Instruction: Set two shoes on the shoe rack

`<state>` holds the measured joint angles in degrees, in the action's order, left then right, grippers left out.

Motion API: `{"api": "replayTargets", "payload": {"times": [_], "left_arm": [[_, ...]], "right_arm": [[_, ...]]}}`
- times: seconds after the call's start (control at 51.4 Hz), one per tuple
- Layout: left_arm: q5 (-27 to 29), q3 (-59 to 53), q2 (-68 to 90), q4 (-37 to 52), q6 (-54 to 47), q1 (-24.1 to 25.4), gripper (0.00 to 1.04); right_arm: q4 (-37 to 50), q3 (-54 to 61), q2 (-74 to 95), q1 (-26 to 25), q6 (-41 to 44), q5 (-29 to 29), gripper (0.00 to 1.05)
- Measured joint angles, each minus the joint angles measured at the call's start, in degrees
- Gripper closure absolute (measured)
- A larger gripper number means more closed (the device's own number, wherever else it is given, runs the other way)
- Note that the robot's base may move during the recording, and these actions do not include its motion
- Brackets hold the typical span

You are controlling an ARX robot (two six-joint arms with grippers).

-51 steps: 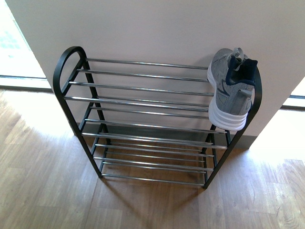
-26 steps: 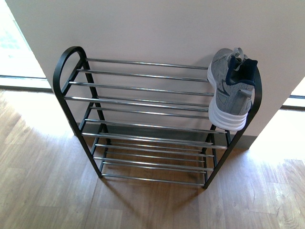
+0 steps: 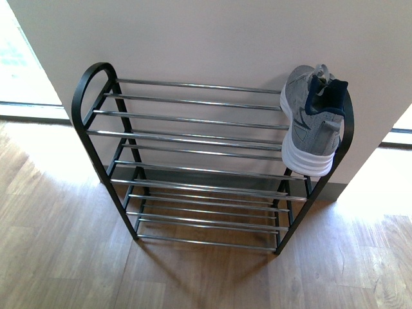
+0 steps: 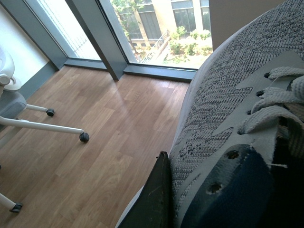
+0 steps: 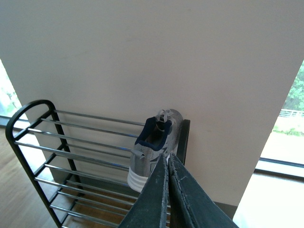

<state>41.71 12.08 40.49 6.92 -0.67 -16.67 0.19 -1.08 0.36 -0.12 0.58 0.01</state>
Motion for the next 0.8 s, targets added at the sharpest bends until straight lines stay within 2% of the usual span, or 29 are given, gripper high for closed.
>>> {"api": "replayTargets", "payload": {"times": [0.097,0.233,0.428,0.467,0.486,0.564,0.642,0.798], "left_arm": [[-0.11,0.0,0.0,0.0,0.0,0.0,1.03],[-0.11,0.0,0.0,0.0,0.0,0.0,1.03],[-0.77,0.0,-0.02,-0.24,0.61,0.04,1.03],[-2.58,0.17,-0.26,-1.33,1.92,0.35,1.03],[-4.7,0.46,-0.39,-3.02,3.82,0.72,1.03],[-15.04,2.6,-0.07,-9.97,14.34,3.04,1.03],[-24.35,5.84,4.42,-9.07,25.22,4.59,1.03],[-34.75,15.32,21.22,0.61,32.79,3.93,1.03]], "right_arm": [[0.0,-0.02,0.0,0.0,0.02,0.0,1.02],[0.0,0.0,0.0,0.0,0.0,0.0,0.83],[0.0,0.0,0.0,0.0,0.0,0.0,0.48],[0.0,-0.02,0.0,0.0,0.0,0.0,0.41],[0.0,0.0,0.0,0.0,0.0,0.0,0.4],[0.0,0.0,0.0,0.0,0.0,0.0,0.22],[0.0,0.0,0.0,0.0,-0.04,0.0,0.08],[0.0,-0.02,-0.02,0.0,-0.02,0.0,0.09]]}}
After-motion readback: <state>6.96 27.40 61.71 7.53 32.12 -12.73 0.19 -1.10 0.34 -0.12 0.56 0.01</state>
